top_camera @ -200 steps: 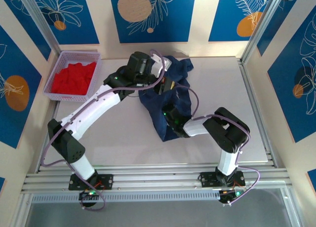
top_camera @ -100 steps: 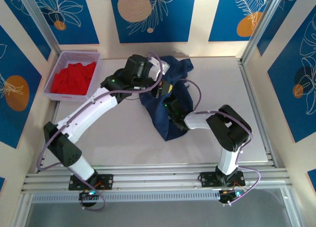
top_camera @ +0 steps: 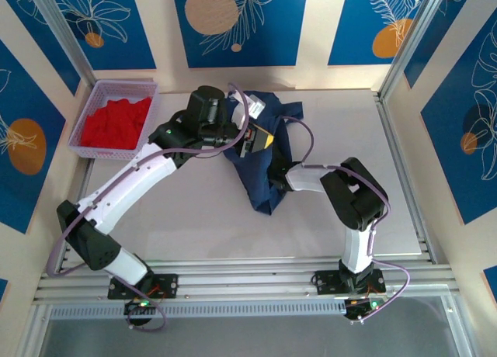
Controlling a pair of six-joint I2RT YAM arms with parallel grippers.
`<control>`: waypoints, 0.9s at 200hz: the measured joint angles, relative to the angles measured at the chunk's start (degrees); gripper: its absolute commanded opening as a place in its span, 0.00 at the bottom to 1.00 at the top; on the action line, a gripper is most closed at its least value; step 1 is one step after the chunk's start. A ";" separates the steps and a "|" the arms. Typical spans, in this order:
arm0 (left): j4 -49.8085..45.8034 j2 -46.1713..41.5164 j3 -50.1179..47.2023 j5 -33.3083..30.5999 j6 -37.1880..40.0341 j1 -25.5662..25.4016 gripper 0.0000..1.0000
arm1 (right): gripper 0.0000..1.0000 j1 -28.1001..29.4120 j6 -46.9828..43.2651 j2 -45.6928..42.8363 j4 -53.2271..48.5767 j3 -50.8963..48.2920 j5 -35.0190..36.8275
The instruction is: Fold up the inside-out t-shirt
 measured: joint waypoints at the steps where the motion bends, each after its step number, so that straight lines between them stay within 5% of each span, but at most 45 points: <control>1: -0.02 0.00 0.04 -0.04 0.09 0.00 0.00 | 0.54 0.00 0.00 0.00 0.00 0.00 0.00; 180: -1.68 3.21 19.91 4.33 1.77 -7.78 0.00 | 0.69 -0.09 9.94 20.68 -32.35 38.25 2.91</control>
